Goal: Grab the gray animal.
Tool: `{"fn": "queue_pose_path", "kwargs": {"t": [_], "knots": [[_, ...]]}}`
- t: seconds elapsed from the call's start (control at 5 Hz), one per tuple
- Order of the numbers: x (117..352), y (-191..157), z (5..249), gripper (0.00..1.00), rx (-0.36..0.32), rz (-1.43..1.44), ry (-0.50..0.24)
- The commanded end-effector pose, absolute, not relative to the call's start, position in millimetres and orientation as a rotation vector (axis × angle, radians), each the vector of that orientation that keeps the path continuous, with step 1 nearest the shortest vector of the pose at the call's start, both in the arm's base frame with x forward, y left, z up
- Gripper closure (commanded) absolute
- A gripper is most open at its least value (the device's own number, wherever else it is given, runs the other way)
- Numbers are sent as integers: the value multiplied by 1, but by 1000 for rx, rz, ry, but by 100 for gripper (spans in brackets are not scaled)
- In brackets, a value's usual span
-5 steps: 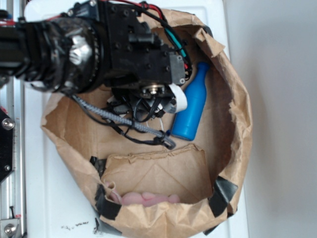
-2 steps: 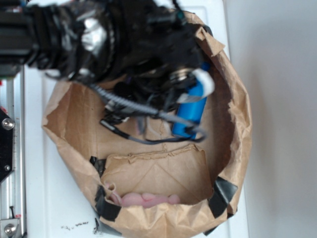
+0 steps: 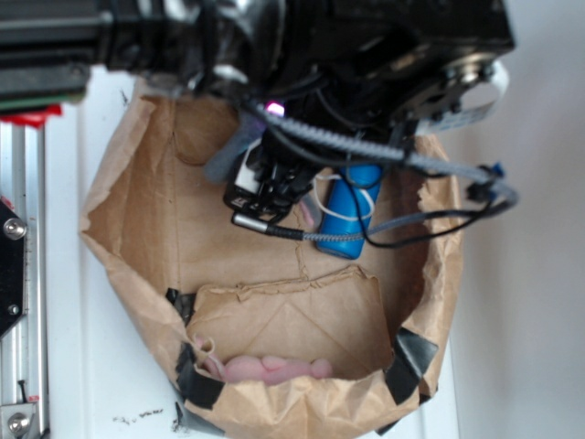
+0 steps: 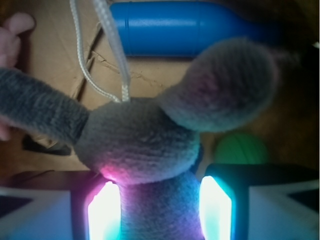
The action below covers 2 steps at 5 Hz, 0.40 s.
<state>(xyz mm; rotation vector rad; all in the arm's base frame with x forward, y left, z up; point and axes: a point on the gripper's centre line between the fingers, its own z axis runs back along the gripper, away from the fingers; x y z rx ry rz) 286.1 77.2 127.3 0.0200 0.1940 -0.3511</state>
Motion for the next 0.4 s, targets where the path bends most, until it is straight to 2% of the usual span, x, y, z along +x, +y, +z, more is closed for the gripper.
{"fn": "queue_pose_path", "kwargs": {"t": [0.0, 0.2], "knots": [[259, 66, 200, 100, -46, -284, 2], [234, 70, 225, 100, -42, -356, -192]]}}
